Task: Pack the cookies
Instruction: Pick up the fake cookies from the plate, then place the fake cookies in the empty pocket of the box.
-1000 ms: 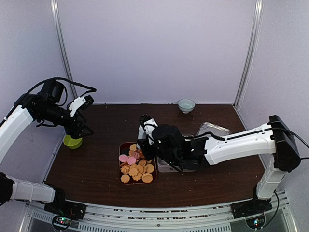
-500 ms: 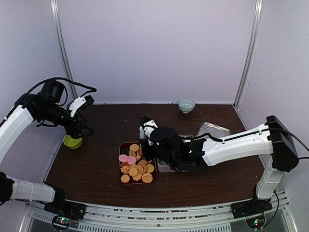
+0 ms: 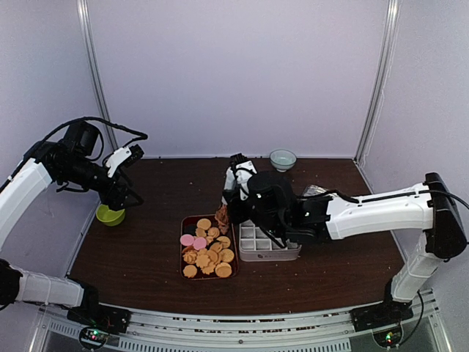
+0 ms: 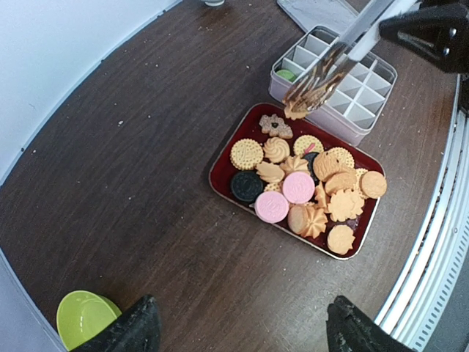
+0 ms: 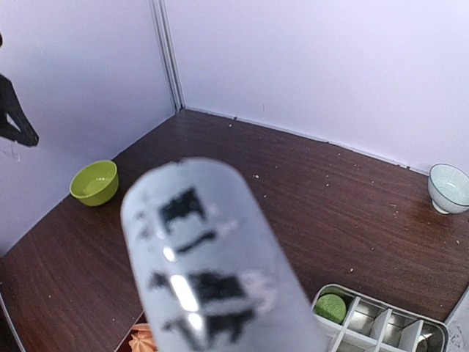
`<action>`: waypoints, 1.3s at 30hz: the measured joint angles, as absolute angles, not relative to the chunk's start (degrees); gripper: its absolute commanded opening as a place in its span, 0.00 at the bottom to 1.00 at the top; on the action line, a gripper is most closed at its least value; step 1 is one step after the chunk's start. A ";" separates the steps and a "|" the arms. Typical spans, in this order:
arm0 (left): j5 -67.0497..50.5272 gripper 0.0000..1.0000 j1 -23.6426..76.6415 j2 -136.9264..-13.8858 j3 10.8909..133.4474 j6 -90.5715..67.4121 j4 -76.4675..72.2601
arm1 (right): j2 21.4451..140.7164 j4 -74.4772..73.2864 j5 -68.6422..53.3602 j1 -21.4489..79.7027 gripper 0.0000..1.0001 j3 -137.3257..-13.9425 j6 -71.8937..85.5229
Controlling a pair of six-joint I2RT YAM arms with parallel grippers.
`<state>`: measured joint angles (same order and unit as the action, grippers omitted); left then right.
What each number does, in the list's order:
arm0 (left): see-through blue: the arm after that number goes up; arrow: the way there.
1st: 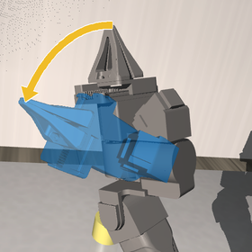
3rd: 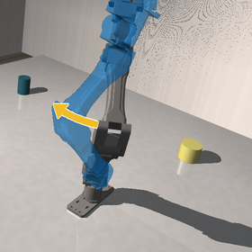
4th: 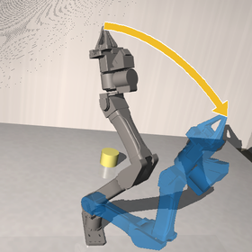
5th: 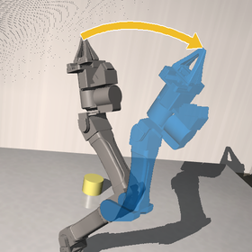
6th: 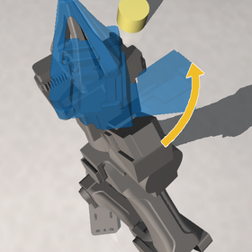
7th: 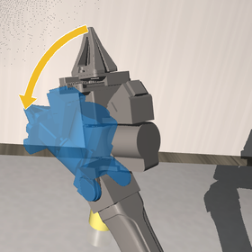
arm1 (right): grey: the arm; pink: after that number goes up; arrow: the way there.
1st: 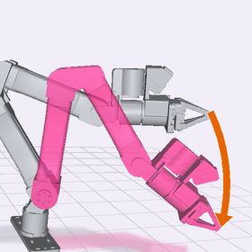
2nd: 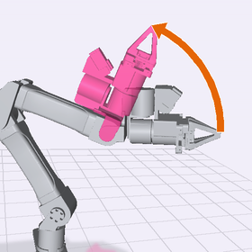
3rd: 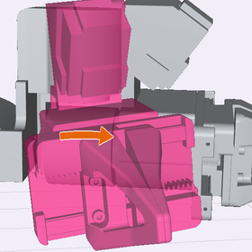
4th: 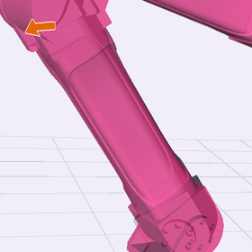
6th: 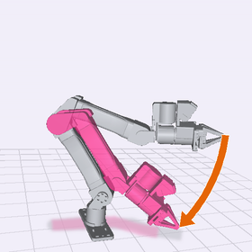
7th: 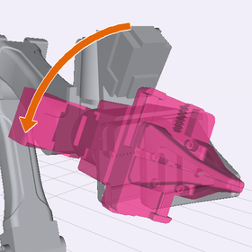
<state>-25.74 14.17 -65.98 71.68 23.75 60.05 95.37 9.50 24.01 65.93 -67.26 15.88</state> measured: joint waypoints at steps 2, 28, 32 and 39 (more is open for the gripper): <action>-25.74 0.81 14.20 -65.98 71.68 23.75 60.05 | 92.71 9.69 23.86 64.97 0.05 -66.19 16.12; -25.69 0.81 14.20 -66.24 71.68 23.79 60.10 | 82.67 7.57 25.76 54.04 0.04 -54.76 12.67; -25.69 0.81 14.20 -66.24 71.68 23.77 60.10 | 83.85 8.08 25.74 54.02 0.04 -54.87 12.36; -25.71 0.81 14.17 -66.35 71.68 23.77 60.10 | 85.65 8.95 25.56 53.93 0.07 -55.92 12.40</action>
<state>-25.71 14.17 -66.35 71.68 23.77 60.10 85.65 8.95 25.56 53.93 -55.92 12.40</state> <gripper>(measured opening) 0.806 0.231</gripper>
